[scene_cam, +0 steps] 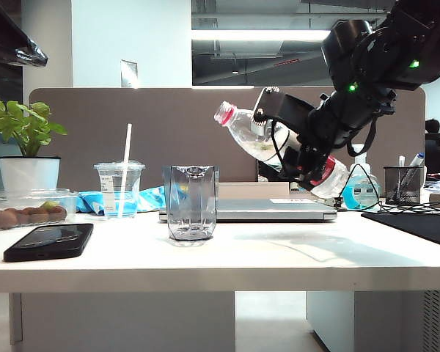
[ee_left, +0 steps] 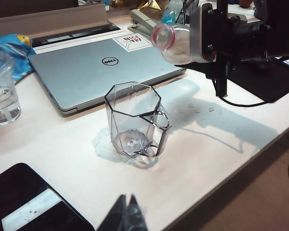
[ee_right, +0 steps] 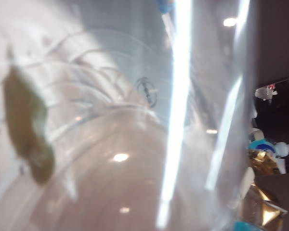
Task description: Pick up the mineral water bottle on the table and pour water into the mug until it's half full.
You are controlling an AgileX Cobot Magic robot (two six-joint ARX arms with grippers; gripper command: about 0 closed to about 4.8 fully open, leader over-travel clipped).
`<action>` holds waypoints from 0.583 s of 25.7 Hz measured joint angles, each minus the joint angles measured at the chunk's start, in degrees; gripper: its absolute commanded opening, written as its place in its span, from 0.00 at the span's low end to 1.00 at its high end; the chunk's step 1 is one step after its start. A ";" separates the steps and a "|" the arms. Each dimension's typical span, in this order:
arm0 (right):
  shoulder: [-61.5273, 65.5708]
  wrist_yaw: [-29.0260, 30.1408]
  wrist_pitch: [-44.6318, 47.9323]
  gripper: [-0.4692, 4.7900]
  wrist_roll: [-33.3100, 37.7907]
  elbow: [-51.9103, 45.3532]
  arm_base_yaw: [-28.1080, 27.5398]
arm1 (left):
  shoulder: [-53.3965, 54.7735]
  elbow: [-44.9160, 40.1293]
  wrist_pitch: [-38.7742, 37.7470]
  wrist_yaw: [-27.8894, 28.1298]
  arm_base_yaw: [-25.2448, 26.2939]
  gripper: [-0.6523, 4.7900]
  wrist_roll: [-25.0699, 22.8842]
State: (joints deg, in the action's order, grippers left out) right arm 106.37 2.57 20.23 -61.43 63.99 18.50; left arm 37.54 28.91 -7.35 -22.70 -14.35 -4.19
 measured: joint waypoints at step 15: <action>0.00 -5.57 0.46 0.51 -13.44 0.02 2.58 | -0.02 0.00 -0.24 0.00 0.00 0.11 -0.11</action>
State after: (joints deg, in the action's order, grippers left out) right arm 106.37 -3.01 20.69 -74.87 64.01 21.08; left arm 37.52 28.91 -7.60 -22.70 -14.35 -4.29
